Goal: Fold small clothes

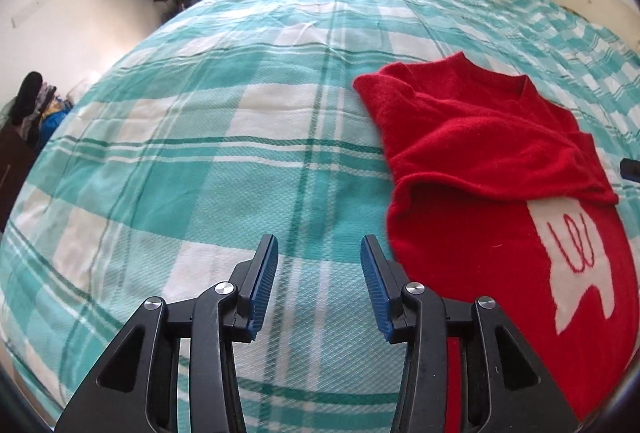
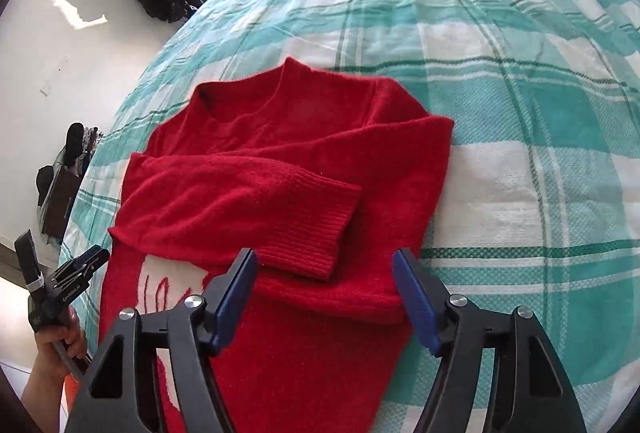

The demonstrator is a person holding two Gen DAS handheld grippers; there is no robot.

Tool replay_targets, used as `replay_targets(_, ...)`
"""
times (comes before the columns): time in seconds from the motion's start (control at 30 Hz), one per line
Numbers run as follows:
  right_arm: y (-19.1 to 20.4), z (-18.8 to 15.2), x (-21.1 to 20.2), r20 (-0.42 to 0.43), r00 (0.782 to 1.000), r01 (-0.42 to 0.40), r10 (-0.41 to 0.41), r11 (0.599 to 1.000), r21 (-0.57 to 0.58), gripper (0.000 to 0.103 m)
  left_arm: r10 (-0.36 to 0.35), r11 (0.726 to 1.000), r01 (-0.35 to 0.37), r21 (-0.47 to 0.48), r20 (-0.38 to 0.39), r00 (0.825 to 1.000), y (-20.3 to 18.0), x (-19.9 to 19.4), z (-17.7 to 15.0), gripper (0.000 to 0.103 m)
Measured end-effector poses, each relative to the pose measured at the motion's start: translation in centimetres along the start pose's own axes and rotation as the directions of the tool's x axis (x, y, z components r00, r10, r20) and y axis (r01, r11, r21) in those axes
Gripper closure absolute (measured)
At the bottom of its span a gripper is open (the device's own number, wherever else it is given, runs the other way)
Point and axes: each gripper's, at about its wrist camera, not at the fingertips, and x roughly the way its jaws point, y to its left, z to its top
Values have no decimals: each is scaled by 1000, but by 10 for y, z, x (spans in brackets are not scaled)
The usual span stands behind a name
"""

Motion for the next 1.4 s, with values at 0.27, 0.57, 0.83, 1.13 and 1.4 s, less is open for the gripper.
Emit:
replay_targets(0.27, 18, 23, -23, 72, 987, -137, 143, 987, -81, 63, -299, 950, 305, -69, 83, 951, -47, 16, 76, 82)
replay_targets(0.57, 28, -2, 57, -78, 994, -79, 76, 996, -38, 63, -170, 979, 156, -131, -110, 979, -44, 89, 66, 98)
replay_targets(0.83, 52, -68, -34, 62, 997, -45, 56, 985, -166, 40, -216, 976, 217, 7, -68, 974, -65, 13, -7, 54)
replay_targets(1.13, 58, -125, -64, 123, 992, 48, -23, 978, -201, 31, -193, 981, 192, 22, 74, 978, -79, -52, -37, 28)
replay_targets(1.4, 47, -193, -37, 27, 996, 84, -80, 975, -204, 25, -144, 984, 144, 102, -7, 989, -108, -19, -103, 12)
